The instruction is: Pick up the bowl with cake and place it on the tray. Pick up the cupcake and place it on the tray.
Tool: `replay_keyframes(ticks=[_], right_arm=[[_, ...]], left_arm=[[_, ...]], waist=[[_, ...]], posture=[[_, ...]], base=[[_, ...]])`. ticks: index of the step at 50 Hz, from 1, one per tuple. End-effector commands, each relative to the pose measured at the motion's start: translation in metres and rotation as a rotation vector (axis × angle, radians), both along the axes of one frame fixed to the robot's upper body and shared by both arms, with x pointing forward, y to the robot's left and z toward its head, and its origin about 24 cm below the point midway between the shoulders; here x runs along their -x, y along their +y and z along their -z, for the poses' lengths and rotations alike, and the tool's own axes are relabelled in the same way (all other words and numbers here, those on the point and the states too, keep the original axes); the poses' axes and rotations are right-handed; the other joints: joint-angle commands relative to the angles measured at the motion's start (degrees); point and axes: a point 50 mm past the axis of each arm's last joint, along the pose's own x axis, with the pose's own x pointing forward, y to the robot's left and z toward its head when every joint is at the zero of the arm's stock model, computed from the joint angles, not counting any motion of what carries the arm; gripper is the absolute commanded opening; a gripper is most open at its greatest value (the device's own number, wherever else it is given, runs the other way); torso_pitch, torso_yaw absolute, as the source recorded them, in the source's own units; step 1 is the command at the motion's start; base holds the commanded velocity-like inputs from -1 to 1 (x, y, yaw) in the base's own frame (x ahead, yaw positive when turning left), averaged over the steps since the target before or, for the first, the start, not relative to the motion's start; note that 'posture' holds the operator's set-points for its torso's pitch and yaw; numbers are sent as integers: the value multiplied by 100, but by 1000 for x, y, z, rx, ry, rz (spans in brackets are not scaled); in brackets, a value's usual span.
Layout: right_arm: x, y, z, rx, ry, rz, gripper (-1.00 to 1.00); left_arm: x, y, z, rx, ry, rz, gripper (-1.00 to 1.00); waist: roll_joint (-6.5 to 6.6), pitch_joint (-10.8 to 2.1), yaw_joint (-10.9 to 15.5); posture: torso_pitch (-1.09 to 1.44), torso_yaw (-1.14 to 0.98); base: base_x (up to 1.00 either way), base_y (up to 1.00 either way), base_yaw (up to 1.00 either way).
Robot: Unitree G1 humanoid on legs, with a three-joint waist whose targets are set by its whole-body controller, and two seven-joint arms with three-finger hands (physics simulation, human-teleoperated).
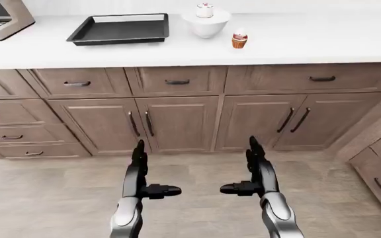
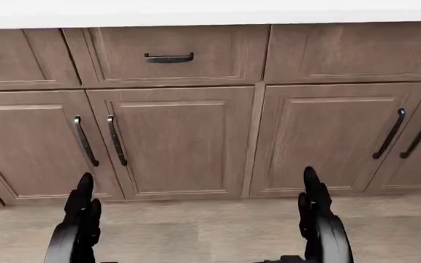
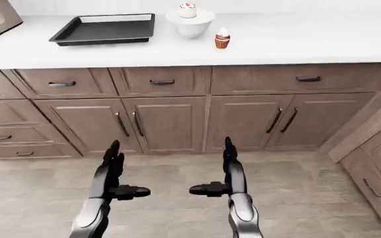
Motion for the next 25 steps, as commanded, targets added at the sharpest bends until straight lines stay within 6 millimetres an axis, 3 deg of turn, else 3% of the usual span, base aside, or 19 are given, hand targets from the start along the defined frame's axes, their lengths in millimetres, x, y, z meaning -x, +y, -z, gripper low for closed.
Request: replay_keyframes(ticks=[1, 3, 4, 5, 7, 8, 16, 19, 25], right_arm=[[-11, 0, -29, -10, -164, -3, 100], [-10, 2, -31, -11, -163, -8, 100], [-8, 3, -33, -12, -164, -8, 100], [-6, 4, -33, -13, -163, -10, 100], [-5, 5, -35, -17, -164, -9, 100], [-5, 5, -36, -18, -166, -8, 100], [-9, 4, -48, -8, -170, -4, 100], [-16, 3, -77, 10, -190, -6, 100], [-21, -1, -122, 16, -250, 14, 100]], left_arm=[[-8, 2, -38, -1, -186, 1, 100], [-5, 3, -42, 1, -191, -1, 100], [-3, 3, -43, 5, -194, -1, 100], [-1, 3, -44, 5, -198, -1, 100], [2, 3, -48, 10, -201, 1, 100], [1, 4, -48, 10, -202, 1, 100], [-4, 1, -63, -1, -201, 11, 100], [-9, -1, -98, -6, -222, 21, 100], [-14, -2, -136, -23, -268, 37, 100]], waist=[[-45, -5, -12], [-1, -362, 48], [0, -303, 48], [-35, -97, 40], [-39, -393, 48], [-35, -423, 50], [-14, -470, 53], [-15, -509, 56], [-17, -529, 59]], posture=[[0, 0], [0, 0], [0, 0], [0, 0], [0, 0], [0, 0], [0, 0], [0, 0], [0, 0]], base=[[0, 0, 0], [0, 0, 0], [0, 0, 0], [0, 0, 0], [0, 0, 0], [0, 0, 0], [0, 0, 0], [0, 0, 0], [0, 0, 0]])
